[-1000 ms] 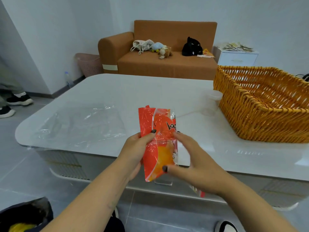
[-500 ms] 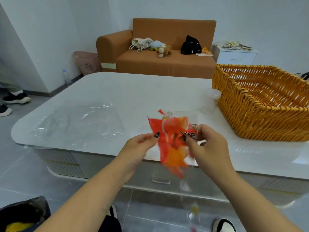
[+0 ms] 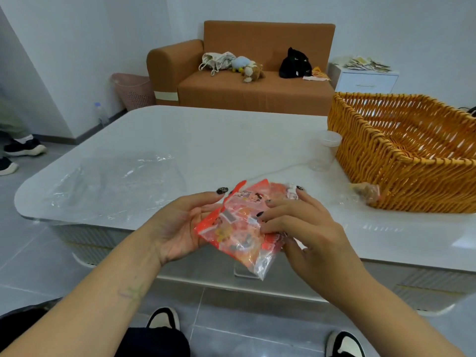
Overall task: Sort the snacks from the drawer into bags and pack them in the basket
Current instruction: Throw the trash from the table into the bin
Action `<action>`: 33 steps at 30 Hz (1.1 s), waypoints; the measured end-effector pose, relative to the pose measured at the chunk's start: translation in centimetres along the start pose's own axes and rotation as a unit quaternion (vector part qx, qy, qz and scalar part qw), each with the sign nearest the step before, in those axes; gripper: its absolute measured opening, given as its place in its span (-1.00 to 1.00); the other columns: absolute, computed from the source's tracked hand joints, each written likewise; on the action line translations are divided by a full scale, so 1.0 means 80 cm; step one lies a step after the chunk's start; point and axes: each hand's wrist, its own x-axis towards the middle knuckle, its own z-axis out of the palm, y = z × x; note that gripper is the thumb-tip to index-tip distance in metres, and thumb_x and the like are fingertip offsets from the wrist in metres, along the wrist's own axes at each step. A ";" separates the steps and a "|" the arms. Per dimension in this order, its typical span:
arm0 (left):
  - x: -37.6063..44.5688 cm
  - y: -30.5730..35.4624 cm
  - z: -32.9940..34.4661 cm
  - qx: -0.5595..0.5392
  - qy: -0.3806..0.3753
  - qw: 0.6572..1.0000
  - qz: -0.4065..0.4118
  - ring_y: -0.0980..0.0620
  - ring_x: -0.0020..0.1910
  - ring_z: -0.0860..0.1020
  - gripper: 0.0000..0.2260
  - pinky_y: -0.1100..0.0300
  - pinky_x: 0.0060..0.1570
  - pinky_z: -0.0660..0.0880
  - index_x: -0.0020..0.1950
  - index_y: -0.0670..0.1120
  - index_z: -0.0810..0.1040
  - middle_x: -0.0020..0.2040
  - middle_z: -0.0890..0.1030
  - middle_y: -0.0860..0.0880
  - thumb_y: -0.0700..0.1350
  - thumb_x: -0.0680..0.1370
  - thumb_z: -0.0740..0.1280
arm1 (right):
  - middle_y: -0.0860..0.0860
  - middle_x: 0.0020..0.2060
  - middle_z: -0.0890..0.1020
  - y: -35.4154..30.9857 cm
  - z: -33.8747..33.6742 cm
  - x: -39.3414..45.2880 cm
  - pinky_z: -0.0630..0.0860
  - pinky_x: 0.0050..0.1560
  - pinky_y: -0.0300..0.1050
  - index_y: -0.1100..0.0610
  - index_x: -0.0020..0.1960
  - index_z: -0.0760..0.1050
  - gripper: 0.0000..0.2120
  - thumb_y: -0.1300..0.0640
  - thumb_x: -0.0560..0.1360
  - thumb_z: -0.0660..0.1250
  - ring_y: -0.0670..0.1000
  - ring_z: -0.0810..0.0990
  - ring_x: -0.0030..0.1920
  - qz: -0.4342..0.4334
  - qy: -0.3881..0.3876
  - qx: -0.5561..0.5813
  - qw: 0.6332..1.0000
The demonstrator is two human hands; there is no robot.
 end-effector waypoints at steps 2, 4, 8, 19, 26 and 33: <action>0.002 0.000 -0.008 0.019 0.014 1.000 -0.005 -0.10 -0.18 0.67 -0.57 0.05 -0.15 0.65 -0.02 -0.32 0.68 -0.01 0.66 -0.29 -0.28 0.14 0.60 | -0.04 -0.04 0.67 -0.004 0.002 0.000 0.25 0.41 -0.19 0.14 -0.10 0.65 -0.79 0.19 0.50 0.23 -0.06 0.57 0.13 0.002 -0.019 0.011 1.000; 0.000 -0.001 -0.006 0.052 0.034 0.998 -0.007 -0.07 -0.31 0.67 -0.77 0.08 -0.24 0.66 -0.11 -0.30 0.68 -0.15 0.68 -0.26 -0.32 0.26 0.50 | -0.01 0.00 0.66 -0.006 0.004 0.000 0.30 0.36 -0.26 0.15 -0.07 0.65 -0.75 0.22 0.48 0.19 -0.02 0.53 0.19 0.008 -0.050 0.017 0.999; 0.001 -0.009 0.001 0.157 0.048 0.986 0.031 -0.02 -0.40 0.62 -0.71 0.17 -0.44 0.58 -0.02 -0.28 0.68 -0.18 0.67 -0.25 -0.30 0.27 0.48 | 0.01 0.12 0.60 0.003 -0.003 -0.004 0.37 0.24 -0.38 0.08 0.00 0.65 -0.57 0.38 0.32 0.15 -0.04 0.48 0.25 0.081 -0.072 0.019 0.994; 0.007 -0.017 0.011 0.210 0.079 0.974 0.045 0.01 -0.35 0.61 -0.77 0.20 -0.33 0.60 -0.08 -0.20 0.64 -0.18 0.67 -0.19 -0.22 0.27 0.44 | 0.09 -0.26 0.64 0.009 -0.020 0.019 0.49 -0.38 -0.11 0.12 -0.21 0.66 -0.71 0.08 0.56 0.23 0.03 0.55 -0.36 0.570 -0.083 0.454 0.680; 0.002 -0.017 0.017 0.189 0.051 0.980 0.033 -0.11 -0.12 0.67 -0.67 0.04 -0.14 0.66 0.09 -0.22 0.65 0.04 0.68 -0.25 -0.15 0.36 0.46 | 0.26 -0.21 0.49 0.012 -0.017 0.012 0.46 -0.53 -0.21 0.41 0.05 0.52 -0.80 0.28 0.53 0.24 0.05 0.46 -0.42 0.563 -0.119 0.493 0.652; -0.001 -0.020 0.023 0.110 -0.041 0.993 0.024 -0.20 0.11 0.61 -0.60 -0.01 0.04 0.55 0.30 -0.05 0.55 0.22 0.62 -0.19 -0.35 0.50 0.26 | 0.22 -0.05 0.59 0.012 -0.011 0.012 0.39 -0.65 -0.30 0.08 0.06 0.66 -0.55 0.43 0.45 0.10 -0.06 0.42 -0.53 0.586 -0.081 0.596 0.543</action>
